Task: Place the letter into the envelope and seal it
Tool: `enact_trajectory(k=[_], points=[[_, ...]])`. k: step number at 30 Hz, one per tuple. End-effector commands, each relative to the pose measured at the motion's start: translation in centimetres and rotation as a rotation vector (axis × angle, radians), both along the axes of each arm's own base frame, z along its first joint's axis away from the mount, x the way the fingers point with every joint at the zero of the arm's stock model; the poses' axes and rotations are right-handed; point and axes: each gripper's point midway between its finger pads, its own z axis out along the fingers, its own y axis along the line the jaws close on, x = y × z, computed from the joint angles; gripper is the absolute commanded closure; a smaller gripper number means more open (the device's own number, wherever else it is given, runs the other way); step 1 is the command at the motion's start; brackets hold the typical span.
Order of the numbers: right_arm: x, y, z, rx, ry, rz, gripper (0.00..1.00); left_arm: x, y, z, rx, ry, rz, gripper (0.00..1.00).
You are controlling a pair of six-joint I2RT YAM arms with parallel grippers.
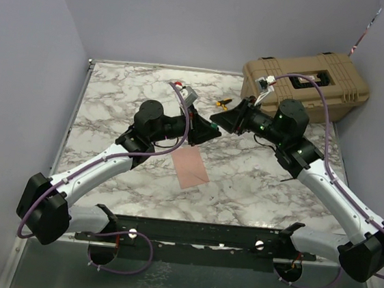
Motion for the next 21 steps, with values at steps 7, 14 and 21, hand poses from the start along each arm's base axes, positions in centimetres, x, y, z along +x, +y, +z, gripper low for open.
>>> enact_trajectory(k=[7, 14, 21], points=[[0.3, 0.7, -1.2, -0.024, 0.036, 0.019, 0.56, 1.1, 0.1, -0.4, 0.003, 0.035, 0.062, 1.00], [0.4, 0.5, -1.2, -0.024, 0.025, 0.007, 0.99, 0.5, -0.1, -0.7, 0.012, 0.034, 0.020, 1.00], [-4.7, 1.2, 0.6, -0.039, -0.280, 0.322, 1.00, -3.6, -0.8, 0.4, 0.014, -0.016, -0.233, 1.00]])
